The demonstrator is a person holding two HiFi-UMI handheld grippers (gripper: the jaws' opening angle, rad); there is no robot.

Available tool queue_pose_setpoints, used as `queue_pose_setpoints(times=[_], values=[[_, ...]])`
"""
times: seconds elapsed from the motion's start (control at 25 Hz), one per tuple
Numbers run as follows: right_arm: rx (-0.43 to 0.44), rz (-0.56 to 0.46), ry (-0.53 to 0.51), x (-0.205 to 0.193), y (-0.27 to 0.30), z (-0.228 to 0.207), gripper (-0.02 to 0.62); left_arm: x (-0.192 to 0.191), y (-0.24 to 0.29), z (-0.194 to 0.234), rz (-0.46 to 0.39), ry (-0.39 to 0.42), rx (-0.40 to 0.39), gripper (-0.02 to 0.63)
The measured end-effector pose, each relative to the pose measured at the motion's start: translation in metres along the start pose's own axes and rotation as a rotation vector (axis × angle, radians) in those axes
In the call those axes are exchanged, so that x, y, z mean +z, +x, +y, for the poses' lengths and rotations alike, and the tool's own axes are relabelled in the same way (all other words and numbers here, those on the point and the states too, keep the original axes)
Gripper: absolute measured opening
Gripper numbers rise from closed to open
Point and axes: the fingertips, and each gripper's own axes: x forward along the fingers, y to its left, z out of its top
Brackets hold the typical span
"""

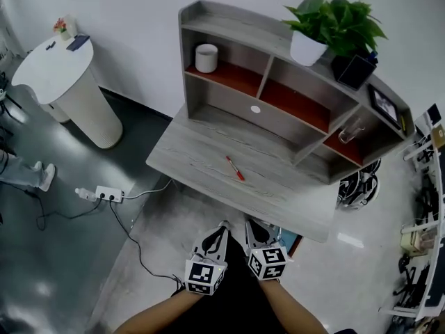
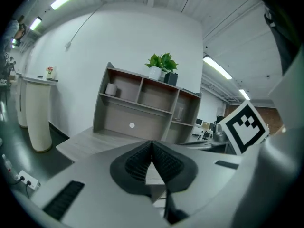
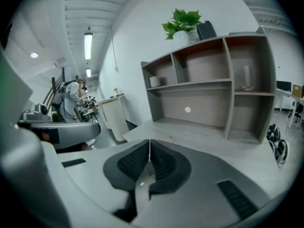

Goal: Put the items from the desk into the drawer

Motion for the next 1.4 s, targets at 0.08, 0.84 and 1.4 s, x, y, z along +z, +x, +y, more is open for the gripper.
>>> queue_pose_setpoints(times=[0.08, 0.84, 1.4], values=[[0.041, 0.032, 0.015, 0.001, 0.022, -0.004, 0.02, 0.001, 0.01, 0.014, 0.008, 0.008, 0.025, 0.014], [0.083, 0.413, -0.232, -0.011, 0.251, -0.119, 0.021, 0.036, 0.148, 0.111, 0.017, -0.097, 0.151, 0.014], [0.102, 0.647, -0.221, -0.07, 0.317, -0.138, 0.081, 0.035, 0.16, 0.161, 0.034, -0.159, 0.268, 0.014]])
